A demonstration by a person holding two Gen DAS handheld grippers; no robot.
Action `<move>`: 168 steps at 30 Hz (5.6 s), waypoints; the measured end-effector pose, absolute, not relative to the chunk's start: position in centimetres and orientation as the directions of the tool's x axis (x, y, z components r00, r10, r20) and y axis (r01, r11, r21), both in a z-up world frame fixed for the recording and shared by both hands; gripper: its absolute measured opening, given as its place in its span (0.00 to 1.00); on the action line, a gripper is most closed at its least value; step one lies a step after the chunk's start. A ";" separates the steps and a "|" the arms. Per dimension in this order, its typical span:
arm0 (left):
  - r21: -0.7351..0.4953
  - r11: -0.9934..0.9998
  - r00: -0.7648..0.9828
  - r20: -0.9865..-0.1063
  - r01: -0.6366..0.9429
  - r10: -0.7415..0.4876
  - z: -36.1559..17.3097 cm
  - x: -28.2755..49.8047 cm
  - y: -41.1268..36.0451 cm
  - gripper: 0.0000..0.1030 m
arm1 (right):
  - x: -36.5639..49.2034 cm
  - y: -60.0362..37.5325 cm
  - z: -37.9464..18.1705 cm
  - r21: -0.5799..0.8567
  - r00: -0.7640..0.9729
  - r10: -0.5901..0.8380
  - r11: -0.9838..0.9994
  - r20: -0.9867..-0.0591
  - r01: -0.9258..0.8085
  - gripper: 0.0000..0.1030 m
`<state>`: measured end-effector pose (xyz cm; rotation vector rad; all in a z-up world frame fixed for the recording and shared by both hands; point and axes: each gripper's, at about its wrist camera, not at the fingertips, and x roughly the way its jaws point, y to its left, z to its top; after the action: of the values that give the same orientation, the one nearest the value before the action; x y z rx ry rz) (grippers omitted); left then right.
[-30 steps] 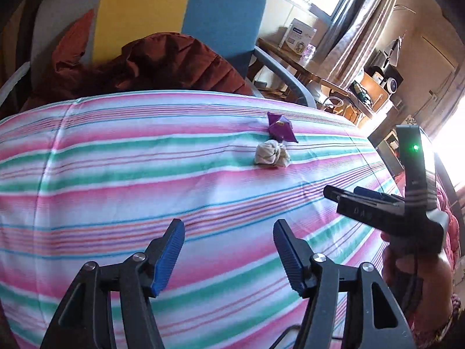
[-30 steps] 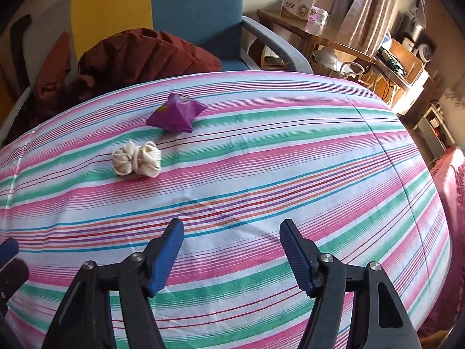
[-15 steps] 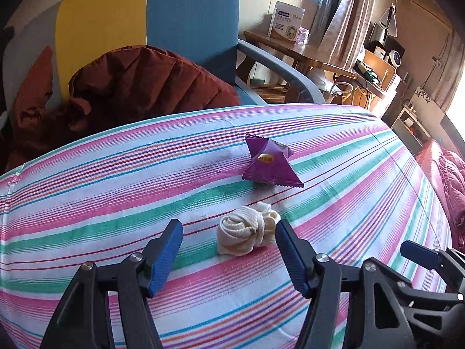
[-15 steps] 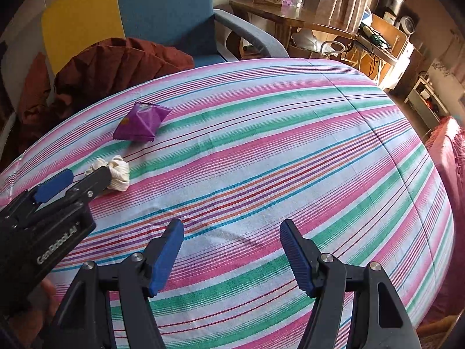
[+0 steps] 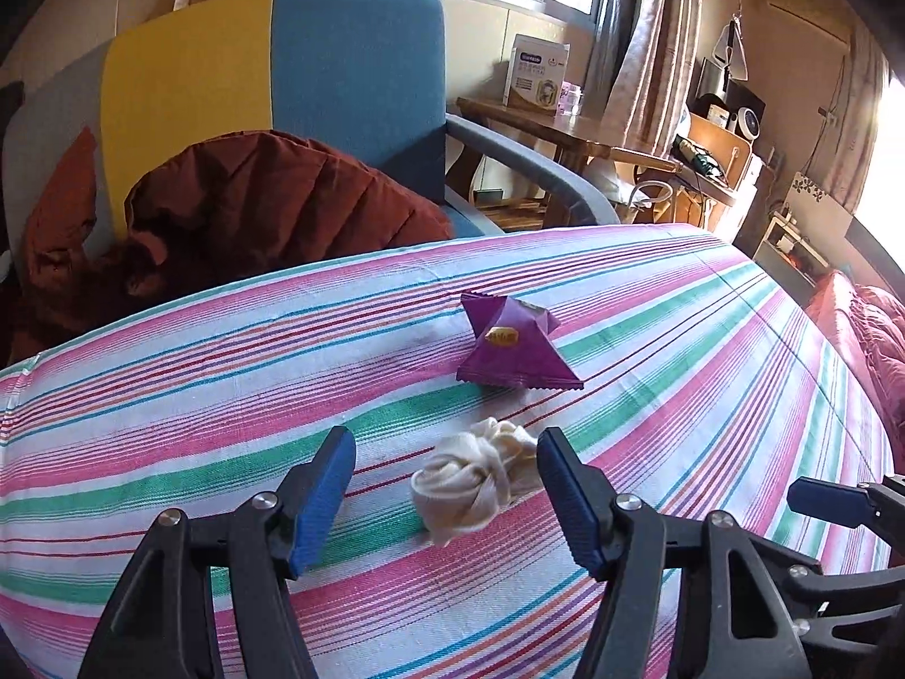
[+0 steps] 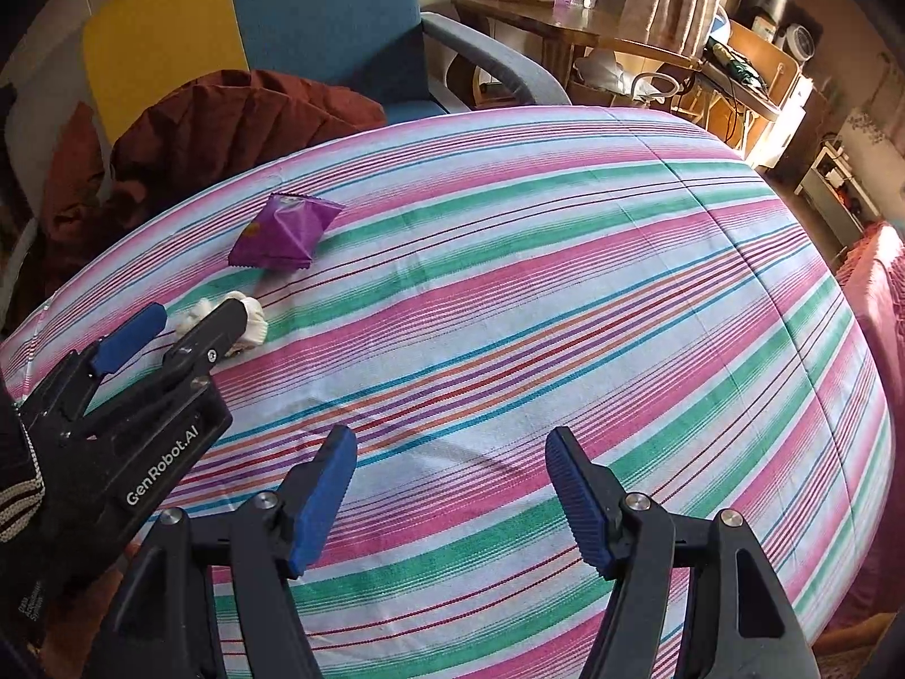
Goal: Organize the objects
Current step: 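Grasp the cream knotted cloth with the left tool, then grasp the second purple snack pack with the right tool while the left tool holds the cloth, then carry the cloth with the left tool while the right tool carries the purple pack, then lower the cloth into the tray and open the left tool while the right tool brings the pack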
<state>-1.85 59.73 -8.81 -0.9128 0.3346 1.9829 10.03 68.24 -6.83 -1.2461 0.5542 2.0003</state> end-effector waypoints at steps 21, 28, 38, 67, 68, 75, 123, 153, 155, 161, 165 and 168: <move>-0.164 -0.601 -0.313 -0.730 -0.782 0.607 -9.8 -2.7 58.1 0.34 | 9.9 68.4 -7.1 0.014 -0.301 0.315 -0.669 -0.900 -0.743 0.68; -0.158 -0.647 -0.354 -0.728 -0.746 0.587 -9.8 -2.9 53.5 0.33 | 9.6 67.7 -7.2 0.020 -0.317 0.308 -0.688 -0.897 -0.725 0.68; -0.183 -0.700 -0.403 -0.706 -0.690 0.582 -9.8 -3.5 49.6 0.31 | 9.3 66.1 -6.3 0.091 -0.422 0.297 -0.719 -0.857 -0.689 0.68; -0.196 -0.680 -0.387 -0.697 -0.707 0.603 -10.8 -3.5 49.8 0.31 | -2.1 70.3 -9.2 0.093 -0.433 0.283 -0.740 -0.856 -0.666 0.34; -0.197 -0.680 -0.386 -0.697 -0.707 0.604 -10.8 -3.5 49.8 0.31 | -1.8 69.8 -9.2 0.083 -0.425 0.279 -0.748 -0.861 -0.659 0.33; -0.204 -0.679 -0.378 -0.702 -0.705 0.604 -10.8 -3.7 49.8 0.31 | 1.8 66.0 -7.8 0.078 -0.408 0.235 -0.781 -0.882 -0.619 0.33; -0.235 -0.657 -0.332 -0.714 -0.716 0.617 -9.4 -2.1 42.5 0.27 | 8.8 58.6 -6.3 0.257 -0.538 0.105 -0.792 -0.836 -0.554 0.33; -0.377 -0.654 -0.399 -0.563 -0.656 0.724 -1.5 4.5 19.3 0.27 | 6.9 51.9 -6.3 0.190 -0.596 0.027 -0.935 -0.803 -0.299 0.33; -0.385 -0.673 -0.430 -0.549 -0.631 0.717 -0.7 4.0 17.4 0.27 | 7.0 51.5 -6.0 0.191 -0.613 0.023 -0.941 -0.790 -0.280 0.33; -0.395 -0.746 -0.545 -0.513 -0.536 0.663 0.8 1.9 10.8 0.27 | 6.7 49.2 -5.3 0.144 -0.626 0.016 -0.968 -0.779 -0.204 0.33; -0.413 -0.793 -0.608 -0.509 -0.448 0.609 0.9 0.2 6.8 0.27 | 6.5 47.1 -4.7 0.179 -0.627 -0.038 -0.970 -0.778 -0.163 0.33; -0.436 -0.815 -0.637 -0.515 -0.381 0.573 0.4 -1.1 4.4 0.27 | 6.6 44.4 -4.2 0.207 -0.630 -0.089 -0.971 -0.771 -0.116 0.33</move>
<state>-1.14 4.35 0.42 -0.8952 -0.3909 2.4104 6.57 44.42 -4.16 -1.3439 0.3727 2.7980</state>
